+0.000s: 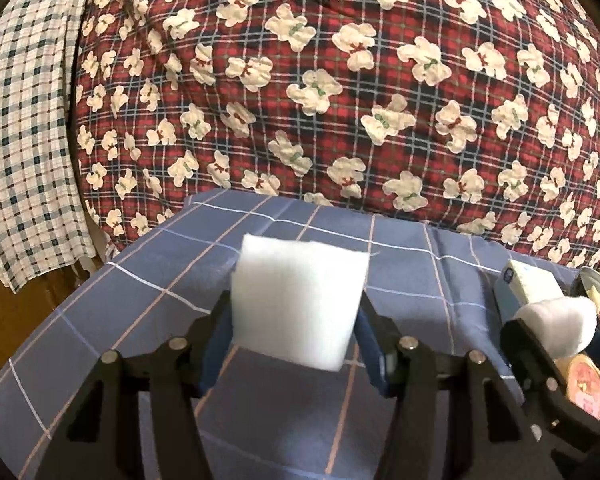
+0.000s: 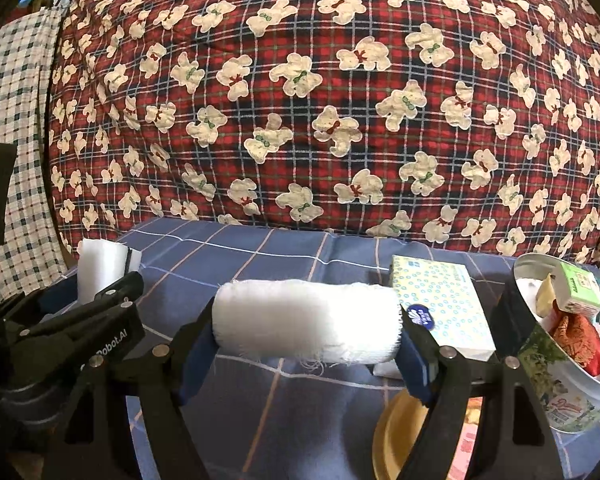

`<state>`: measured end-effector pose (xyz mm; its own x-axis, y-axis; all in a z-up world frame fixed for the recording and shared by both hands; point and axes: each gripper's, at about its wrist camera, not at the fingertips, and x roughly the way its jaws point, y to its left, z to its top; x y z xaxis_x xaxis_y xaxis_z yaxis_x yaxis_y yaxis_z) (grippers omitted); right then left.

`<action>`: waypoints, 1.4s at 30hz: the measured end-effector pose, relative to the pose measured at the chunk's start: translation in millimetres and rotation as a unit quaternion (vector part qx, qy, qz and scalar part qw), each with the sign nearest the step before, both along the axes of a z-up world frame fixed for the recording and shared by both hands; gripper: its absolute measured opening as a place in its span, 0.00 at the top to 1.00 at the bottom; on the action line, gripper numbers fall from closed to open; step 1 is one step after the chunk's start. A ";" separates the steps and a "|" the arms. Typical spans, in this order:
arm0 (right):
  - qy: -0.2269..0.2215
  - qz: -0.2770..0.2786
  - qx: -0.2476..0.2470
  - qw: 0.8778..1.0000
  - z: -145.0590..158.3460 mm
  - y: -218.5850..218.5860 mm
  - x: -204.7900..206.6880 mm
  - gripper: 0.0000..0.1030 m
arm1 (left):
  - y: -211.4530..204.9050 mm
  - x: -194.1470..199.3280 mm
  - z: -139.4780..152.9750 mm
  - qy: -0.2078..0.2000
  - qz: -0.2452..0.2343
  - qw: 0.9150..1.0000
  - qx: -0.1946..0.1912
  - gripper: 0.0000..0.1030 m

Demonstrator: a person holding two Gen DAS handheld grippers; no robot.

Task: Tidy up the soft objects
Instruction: 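Carry the white sponge and rolled towel with both tools over the tin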

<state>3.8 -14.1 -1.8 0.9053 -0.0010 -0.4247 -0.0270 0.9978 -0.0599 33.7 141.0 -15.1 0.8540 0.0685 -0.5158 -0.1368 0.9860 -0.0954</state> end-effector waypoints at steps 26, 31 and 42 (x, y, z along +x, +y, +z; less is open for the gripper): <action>-0.017 0.005 0.004 1.000 3.5 -39.0 -40.7 0.22 | -26.8 -43.1 2.5 -0.006 0.002 1.000 0.002 0.44; -0.026 0.003 -0.003 1.000 4.7 -47.0 -49.2 0.22 | -37.4 -49.8 3.7 -0.009 -0.006 1.000 0.007 0.44; -0.039 -0.009 -0.011 0.999 6.3 -70.2 -62.9 0.22 | -63.8 -57.9 4.7 -0.010 -0.029 0.999 0.009 0.44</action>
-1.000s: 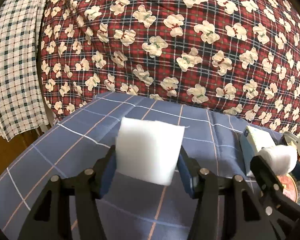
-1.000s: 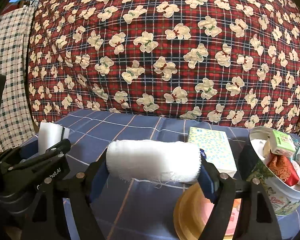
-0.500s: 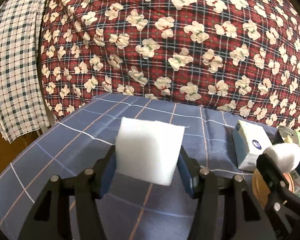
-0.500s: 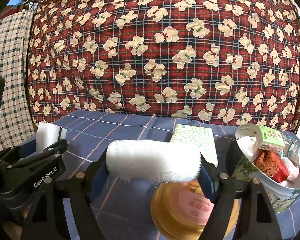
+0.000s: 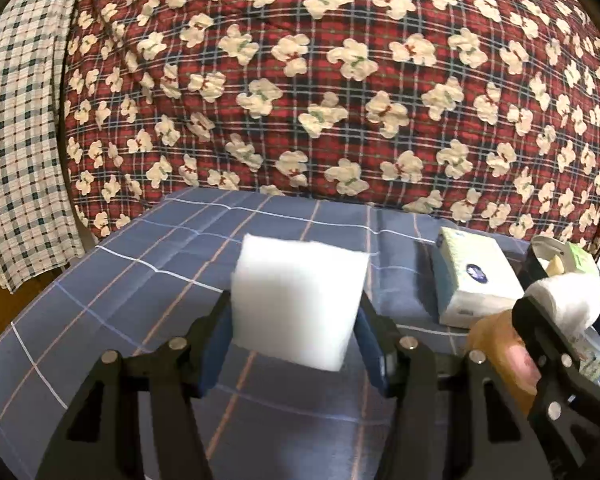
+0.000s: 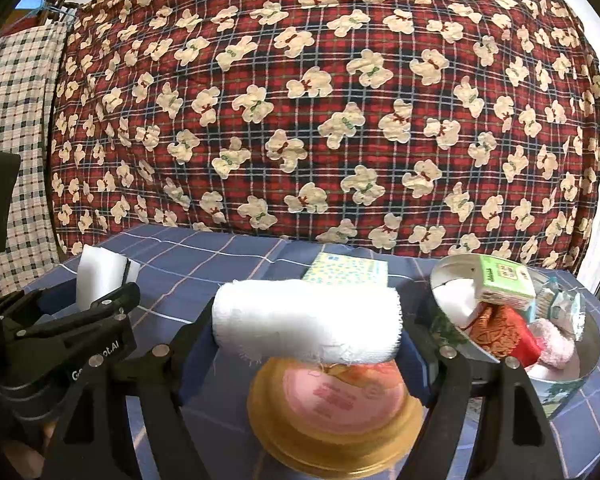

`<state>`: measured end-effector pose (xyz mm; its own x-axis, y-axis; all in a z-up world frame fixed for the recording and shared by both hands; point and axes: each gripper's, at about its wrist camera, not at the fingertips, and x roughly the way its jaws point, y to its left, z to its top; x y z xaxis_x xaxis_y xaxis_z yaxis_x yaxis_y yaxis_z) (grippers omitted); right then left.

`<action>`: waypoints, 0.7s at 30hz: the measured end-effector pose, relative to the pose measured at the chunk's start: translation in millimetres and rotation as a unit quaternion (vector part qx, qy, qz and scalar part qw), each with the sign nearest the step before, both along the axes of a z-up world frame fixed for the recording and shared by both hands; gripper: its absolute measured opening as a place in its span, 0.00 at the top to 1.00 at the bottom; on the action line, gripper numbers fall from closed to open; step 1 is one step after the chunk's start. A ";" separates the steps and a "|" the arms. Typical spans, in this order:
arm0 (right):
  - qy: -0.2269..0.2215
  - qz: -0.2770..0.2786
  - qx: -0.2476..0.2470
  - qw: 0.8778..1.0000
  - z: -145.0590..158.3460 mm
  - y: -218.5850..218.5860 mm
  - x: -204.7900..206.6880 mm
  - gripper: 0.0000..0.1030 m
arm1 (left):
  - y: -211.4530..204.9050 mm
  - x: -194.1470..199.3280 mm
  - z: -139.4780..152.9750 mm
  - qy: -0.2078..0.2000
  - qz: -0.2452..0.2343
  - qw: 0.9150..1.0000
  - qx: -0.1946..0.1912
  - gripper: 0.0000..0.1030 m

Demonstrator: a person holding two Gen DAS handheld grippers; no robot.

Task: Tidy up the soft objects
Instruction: 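Carry the white sponge and rolled towel with both tools over the tin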

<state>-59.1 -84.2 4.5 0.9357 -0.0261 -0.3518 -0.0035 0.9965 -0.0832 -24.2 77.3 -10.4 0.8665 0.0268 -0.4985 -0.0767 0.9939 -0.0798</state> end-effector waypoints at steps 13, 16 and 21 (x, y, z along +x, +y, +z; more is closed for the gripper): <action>-0.008 -0.022 0.005 1.000 2.4 -36.9 -11.3 0.22 | -36.3 -8.6 2.1 -0.003 -0.032 0.999 0.004 0.44; -0.012 -0.026 -0.001 1.000 3.0 -43.6 -15.0 0.22 | -44.7 -9.9 2.7 -0.003 -0.039 0.999 0.006 0.44; -0.018 -0.033 -0.004 0.999 4.2 -57.2 -20.6 0.22 | -59.8 -12.4 6.1 -0.007 -0.050 0.999 0.010 0.44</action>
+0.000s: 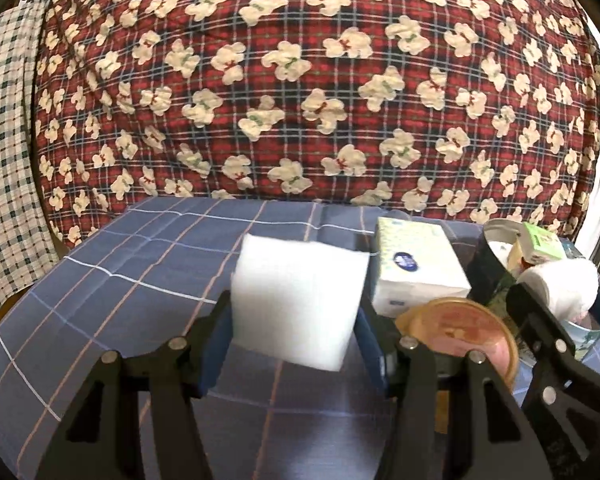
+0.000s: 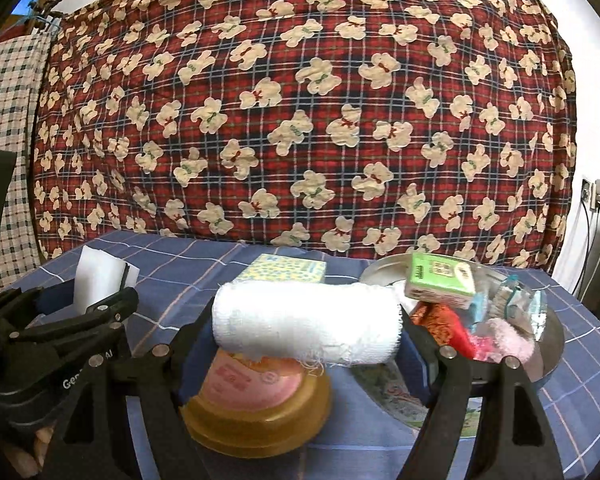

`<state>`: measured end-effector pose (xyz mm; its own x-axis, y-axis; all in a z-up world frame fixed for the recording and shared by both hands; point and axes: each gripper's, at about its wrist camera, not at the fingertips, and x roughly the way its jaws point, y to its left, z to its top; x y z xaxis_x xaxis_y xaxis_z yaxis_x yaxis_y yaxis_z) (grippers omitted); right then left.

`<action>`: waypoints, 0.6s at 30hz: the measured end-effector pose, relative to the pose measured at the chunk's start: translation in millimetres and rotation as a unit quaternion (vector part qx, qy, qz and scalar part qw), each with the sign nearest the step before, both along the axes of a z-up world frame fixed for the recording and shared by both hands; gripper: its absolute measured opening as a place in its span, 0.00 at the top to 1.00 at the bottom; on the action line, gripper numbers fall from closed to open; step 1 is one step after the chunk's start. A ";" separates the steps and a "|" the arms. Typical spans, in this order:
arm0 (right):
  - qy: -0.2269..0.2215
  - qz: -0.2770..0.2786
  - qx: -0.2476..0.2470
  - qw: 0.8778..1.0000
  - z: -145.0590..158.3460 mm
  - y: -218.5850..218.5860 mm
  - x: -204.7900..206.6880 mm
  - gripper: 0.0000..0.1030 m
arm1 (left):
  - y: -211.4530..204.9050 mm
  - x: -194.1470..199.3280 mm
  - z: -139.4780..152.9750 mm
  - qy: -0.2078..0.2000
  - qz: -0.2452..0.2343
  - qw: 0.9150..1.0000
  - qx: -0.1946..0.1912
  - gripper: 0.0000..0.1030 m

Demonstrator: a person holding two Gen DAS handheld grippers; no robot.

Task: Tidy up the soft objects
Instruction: 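Carry the white sponge and rolled towel with both tools over the tin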

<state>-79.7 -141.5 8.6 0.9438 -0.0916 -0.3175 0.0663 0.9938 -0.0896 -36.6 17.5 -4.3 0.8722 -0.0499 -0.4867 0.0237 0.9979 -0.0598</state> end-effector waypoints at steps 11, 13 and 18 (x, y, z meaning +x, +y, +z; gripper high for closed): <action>-0.013 -0.037 -0.008 0.999 3.3 -42.3 -13.5 0.22 | -39.0 -7.6 6.4 -0.004 -0.035 0.999 0.005 0.44; -0.014 -0.042 -0.010 0.999 4.3 -49.4 -15.8 0.22 | -47.4 -8.6 7.3 -0.004 -0.043 0.999 0.007 0.44; -0.018 -0.056 -0.016 0.998 5.8 -69.1 -21.0 0.22 | -71.6 -10.7 11.9 -0.004 -0.063 0.998 0.008 0.44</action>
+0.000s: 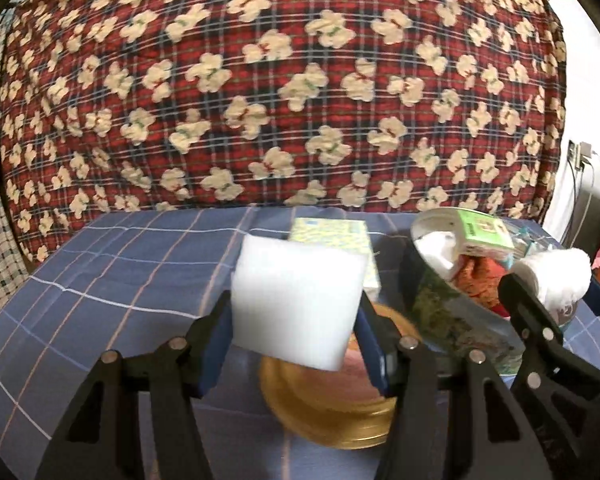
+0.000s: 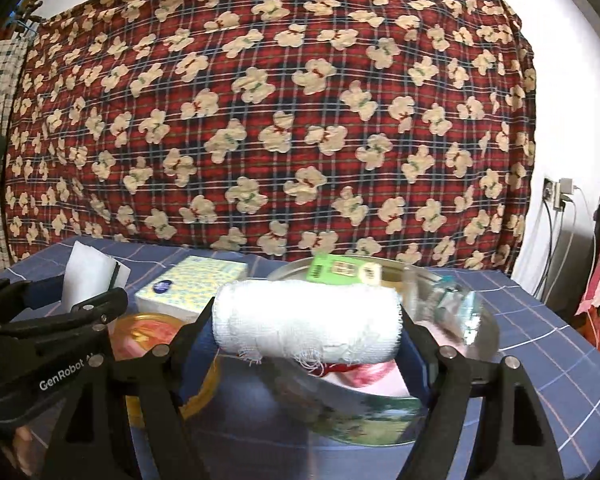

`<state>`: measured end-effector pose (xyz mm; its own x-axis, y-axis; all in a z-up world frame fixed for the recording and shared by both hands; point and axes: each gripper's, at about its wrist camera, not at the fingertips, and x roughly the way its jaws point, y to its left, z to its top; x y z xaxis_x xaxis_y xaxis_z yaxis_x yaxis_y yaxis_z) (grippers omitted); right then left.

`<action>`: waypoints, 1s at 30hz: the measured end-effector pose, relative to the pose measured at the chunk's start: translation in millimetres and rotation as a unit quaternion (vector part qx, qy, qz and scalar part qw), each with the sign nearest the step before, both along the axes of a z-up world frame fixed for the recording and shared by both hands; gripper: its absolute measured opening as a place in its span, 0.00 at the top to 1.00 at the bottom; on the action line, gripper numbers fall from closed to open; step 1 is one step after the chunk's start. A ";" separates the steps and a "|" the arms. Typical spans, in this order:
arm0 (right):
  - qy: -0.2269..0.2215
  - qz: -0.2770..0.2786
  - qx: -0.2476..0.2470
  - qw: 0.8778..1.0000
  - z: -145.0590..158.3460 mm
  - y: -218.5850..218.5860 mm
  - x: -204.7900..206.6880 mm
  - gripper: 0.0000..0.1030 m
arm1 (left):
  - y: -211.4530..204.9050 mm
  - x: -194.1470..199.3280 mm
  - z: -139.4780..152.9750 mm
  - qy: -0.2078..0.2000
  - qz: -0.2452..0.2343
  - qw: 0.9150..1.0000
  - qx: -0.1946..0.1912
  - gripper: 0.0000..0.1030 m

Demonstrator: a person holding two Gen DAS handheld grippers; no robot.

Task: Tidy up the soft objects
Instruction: 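Carry the white sponge and rolled towel with both tools over the tin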

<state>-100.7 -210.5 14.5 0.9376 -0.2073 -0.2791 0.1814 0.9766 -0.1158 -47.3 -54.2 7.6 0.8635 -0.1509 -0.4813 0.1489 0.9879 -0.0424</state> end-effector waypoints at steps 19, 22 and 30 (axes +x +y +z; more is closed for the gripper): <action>-0.005 -0.053 0.007 0.999 3.7 -68.2 -14.5 0.22 | -68.9 -6.1 4.5 0.000 -0.057 0.998 0.003 0.44; -0.006 -0.059 0.009 0.998 4.1 -75.5 -14.8 0.22 | -78.2 -6.6 5.6 -0.002 -0.065 0.998 0.006 0.44; -0.010 -0.078 0.004 0.997 9.4 -100.9 -16.8 0.22 | -107.3 -6.7 12.3 -0.005 -0.089 0.996 0.013 0.44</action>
<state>-117.5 -311.4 23.9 0.8993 -0.3488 -0.2637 0.3331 0.9372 -0.1035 -54.0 -161.5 19.9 0.8287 -0.2902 -0.4785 0.3227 0.9464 -0.0150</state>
